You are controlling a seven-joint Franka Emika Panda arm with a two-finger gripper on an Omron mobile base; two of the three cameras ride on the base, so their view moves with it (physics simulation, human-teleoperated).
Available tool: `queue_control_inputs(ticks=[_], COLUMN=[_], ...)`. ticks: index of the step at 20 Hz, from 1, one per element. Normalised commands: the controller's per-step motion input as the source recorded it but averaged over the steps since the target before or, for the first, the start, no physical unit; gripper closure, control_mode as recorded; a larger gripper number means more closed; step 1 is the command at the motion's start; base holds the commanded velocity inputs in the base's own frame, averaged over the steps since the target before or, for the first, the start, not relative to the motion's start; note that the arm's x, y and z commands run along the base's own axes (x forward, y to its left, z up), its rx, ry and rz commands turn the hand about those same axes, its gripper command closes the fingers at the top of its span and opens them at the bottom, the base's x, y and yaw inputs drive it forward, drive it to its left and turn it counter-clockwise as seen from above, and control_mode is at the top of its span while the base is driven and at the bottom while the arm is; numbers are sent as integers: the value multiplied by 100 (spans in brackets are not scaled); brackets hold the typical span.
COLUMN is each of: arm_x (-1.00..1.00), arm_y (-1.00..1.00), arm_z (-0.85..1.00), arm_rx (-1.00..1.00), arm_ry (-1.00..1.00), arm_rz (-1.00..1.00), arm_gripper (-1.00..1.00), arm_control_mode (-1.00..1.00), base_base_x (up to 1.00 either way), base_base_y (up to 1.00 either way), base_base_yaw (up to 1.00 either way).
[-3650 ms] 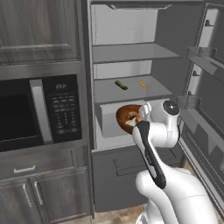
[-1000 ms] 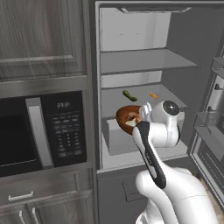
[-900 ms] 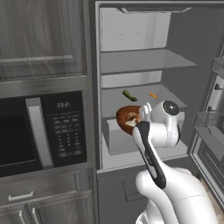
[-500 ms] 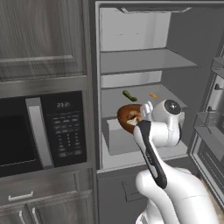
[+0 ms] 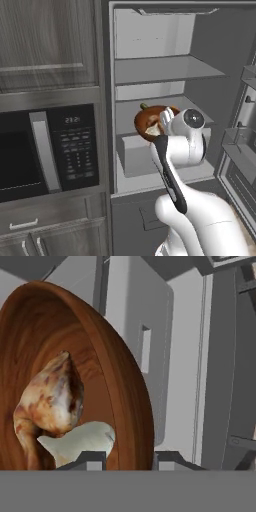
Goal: Pick the chicken drumstick and garlic from their plates and place them in the bowl. Then put the bowl in the fridge.
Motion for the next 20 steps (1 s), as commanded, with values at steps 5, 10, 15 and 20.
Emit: queue_control_inputs(ticks=[5,10,15,20], arm_x=[44,53,51,38], arm_y=[-16,-8,-4,-1], arm_z=[4,0,0,-1], arm_rx=[-1,0,0,0], arm_ry=[5,7,4,0], arm_rz=[9,9,1,0], arm_gripper=[100,100,100,100], arm_control_mode=[-100,-100,-100,-100], base_base_x=[0,0,0,0], base_base_y=[0,0,0,0], base_base_yaw=[0,0,0,0])
